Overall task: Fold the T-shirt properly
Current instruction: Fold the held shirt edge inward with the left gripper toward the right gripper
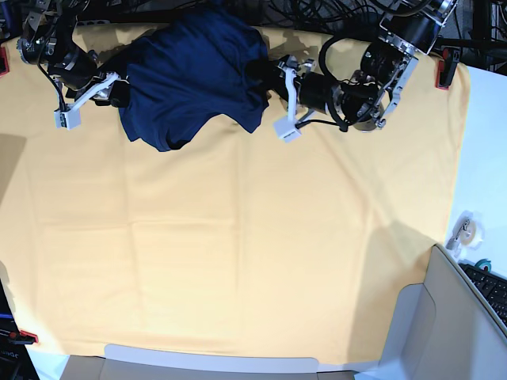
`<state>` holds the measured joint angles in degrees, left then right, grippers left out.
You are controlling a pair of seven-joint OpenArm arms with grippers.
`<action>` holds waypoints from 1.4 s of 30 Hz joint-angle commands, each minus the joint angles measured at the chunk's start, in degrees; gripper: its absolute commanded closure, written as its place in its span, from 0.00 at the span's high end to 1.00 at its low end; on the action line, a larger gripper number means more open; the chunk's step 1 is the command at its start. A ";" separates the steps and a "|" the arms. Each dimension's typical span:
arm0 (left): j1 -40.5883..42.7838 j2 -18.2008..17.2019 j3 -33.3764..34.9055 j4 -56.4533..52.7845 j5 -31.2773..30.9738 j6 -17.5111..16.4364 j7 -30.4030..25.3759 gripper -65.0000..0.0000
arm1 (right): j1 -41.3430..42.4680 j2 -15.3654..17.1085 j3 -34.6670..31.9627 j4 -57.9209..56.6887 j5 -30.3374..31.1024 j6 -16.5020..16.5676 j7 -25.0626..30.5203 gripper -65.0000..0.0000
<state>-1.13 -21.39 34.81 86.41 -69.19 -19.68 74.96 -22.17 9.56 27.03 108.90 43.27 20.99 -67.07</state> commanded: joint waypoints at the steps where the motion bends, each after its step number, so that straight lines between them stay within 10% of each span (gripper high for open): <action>1: 0.47 0.60 1.46 0.05 2.86 0.91 3.06 0.38 | 0.15 0.50 0.18 1.03 0.65 0.33 0.91 0.39; 11: -1.73 1.91 3.57 -0.13 3.03 1.00 3.06 0.36 | 0.15 0.50 0.18 0.86 0.65 0.33 1.00 0.39; 15: -1.64 1.74 4.89 -0.13 6.73 0.91 2.98 0.01 | 0.15 0.33 0.09 0.86 0.91 0.33 1.00 0.38; 18: -1.47 1.74 5.06 0.05 8.75 0.91 2.98 0.03 | 0.15 0.33 0.09 0.94 0.91 0.33 1.00 0.34; 21: -2.17 1.74 4.89 0.14 8.75 0.91 3.15 0.01 | 0.42 0.33 -0.26 0.94 0.91 0.33 0.65 0.01; 33: -16.41 -0.11 9.37 -3.82 8.92 0.91 4.47 0.01 | -3.72 -1.61 -1.58 3.93 0.91 0.41 0.83 0.00; 42: -25.56 1.65 18.60 -9.09 8.92 0.91 1.48 0.01 | -7.76 -9.25 -1.40 4.90 0.91 0.41 1.00 0.00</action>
<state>-25.36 -19.55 53.58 77.12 -64.01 -19.53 76.58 -29.76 0.10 25.74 112.77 43.20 21.02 -65.95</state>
